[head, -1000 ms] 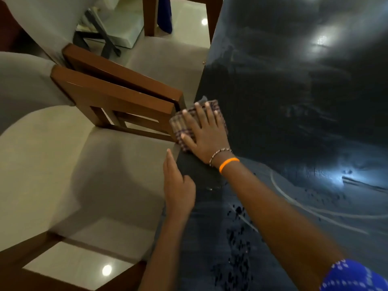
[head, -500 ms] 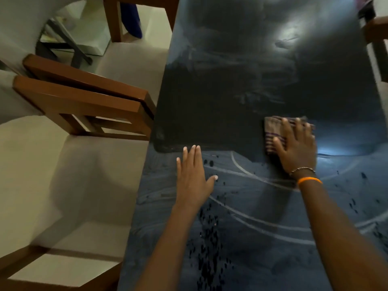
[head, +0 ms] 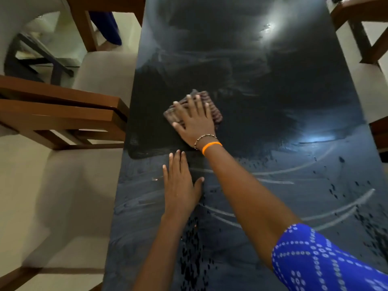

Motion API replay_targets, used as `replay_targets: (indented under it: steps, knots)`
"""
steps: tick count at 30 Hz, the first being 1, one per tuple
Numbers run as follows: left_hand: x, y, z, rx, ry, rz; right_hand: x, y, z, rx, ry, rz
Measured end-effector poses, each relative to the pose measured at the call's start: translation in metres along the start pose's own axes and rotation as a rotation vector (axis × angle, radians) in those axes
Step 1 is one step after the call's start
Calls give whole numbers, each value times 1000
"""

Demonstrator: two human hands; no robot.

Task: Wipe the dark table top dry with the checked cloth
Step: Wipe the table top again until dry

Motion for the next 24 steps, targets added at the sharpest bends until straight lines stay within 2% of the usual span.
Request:
replay_targets:
  steps: [2,4,10,13,16,18,21,24]
  knots:
    - [9,2,-21,34,-14,-3,-2,0,-8,-90,28,10]
    - [18,3,-43,81,-21,6,-14,-3,-41,-61,20,-23]
    - [52,0,-106,218,-62,75,-64,28,-237,349,-5,-153]
    - [70,1,-120,211,-101,131,-85,73,-342,577,-3,-209]
    - [74,-1,-118,179,-107,124,-96,115,-407,750,-13,-240]
    - [71,-2,-117,178,-119,108,-98,129,-421,822,-24,-257]
    - [70,-2,-117,183,-121,106,-96,134,-405,883,-50,-278]
    - [71,-3,-116,176,-99,117,-86,125,-349,762,-12,-273]
Point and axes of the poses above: each hand's wrist, its own y-axis away from the middle knuckle, its own x-axis out of the palm, z = x × y, the point moved 9 cm from there along -y, towards the middle knuckle, and after that the axes turned 3 degrees about x, right-handed, at the moved point
